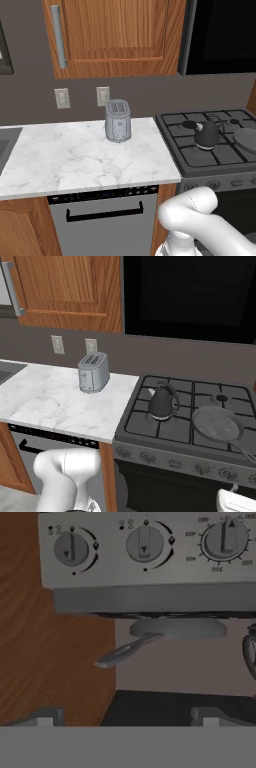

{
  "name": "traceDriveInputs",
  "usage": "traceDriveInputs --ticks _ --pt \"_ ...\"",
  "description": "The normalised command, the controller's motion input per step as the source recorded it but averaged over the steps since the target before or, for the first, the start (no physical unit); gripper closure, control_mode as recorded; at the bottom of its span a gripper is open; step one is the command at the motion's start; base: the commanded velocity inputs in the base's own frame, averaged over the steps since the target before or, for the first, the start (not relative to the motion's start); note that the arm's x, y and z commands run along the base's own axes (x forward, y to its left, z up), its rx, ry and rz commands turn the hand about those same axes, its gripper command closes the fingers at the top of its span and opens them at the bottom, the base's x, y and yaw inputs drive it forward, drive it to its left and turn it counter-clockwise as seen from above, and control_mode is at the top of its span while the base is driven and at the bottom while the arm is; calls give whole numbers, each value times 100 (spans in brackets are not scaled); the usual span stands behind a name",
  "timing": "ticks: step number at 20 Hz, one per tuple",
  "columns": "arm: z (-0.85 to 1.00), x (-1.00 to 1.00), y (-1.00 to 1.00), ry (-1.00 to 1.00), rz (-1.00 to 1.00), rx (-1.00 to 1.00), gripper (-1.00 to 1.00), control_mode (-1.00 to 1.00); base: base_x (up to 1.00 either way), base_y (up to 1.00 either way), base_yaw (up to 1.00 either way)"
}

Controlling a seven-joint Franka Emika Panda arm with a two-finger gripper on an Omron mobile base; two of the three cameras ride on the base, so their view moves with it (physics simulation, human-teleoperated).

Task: Pick the pan from the cabinet and place it on the stove. Then turn on the stove burner for the pan.

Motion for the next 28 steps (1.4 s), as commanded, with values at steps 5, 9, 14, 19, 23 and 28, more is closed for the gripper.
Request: traceDriveInputs --ticks 5,9,14,19,23,28 --pt "0 10 -29 -7 0 0 -100 -100 0 0 0" --pt "-1 20 -22 0 0 -1 -100 -100 0 0 0" --pt "-6 27 -13 0 0 -3 -100 -100 0 0 0" --pt "-22 31 -5 0 0 -4 -100 -100 0 0 0" --pt "-29 29 -9 0 0 -1 -100 -100 0 0 0" --pt "-28 25 -23 0 0 0 -100 -100 0 0 0"
